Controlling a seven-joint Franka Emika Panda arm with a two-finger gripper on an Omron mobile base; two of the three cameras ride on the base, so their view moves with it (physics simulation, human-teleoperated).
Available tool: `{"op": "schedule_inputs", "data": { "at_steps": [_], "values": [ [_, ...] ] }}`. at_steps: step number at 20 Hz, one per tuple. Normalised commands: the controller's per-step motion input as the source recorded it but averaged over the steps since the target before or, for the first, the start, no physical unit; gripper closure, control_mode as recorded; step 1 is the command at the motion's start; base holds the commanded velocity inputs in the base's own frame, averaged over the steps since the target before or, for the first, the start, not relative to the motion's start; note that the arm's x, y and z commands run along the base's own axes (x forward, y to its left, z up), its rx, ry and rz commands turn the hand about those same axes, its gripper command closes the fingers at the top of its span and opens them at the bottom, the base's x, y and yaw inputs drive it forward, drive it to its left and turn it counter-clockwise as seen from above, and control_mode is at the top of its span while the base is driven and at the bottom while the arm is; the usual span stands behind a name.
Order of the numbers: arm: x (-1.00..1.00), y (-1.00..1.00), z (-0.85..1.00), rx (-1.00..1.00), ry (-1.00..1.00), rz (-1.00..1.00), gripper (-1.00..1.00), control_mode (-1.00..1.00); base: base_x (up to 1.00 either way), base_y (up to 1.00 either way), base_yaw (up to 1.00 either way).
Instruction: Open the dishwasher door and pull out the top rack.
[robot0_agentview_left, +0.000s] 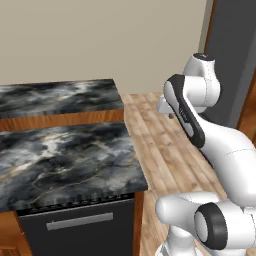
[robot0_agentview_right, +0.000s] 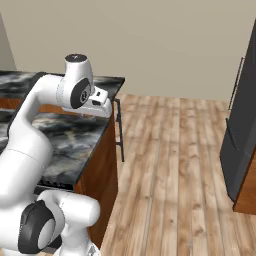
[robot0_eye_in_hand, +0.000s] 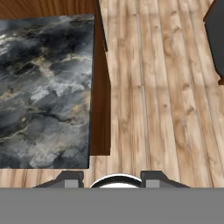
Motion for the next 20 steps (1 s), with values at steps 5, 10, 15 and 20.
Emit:
{"op": "schedule_inputs", "data": {
  "at_steps": [5,10,15,20],
  "values": [
    [0.0,0.0,0.0,0.0,0.0,0.0,-1.0,1.0,0.0,0.0,0.01],
    [0.0,0.0,0.0,0.0,0.0,0.0,-1.0,1.0,-0.03,0.0,0.29],
    [0.0,0.0,0.0,0.0,0.0,0.0,-1.0,1.0,-0.02,0.0,0.36],
    [0.0,0.0,0.0,0.0,0.0,0.0,-1.0,1.0,-0.09,0.0,0.34]
  ]
}}
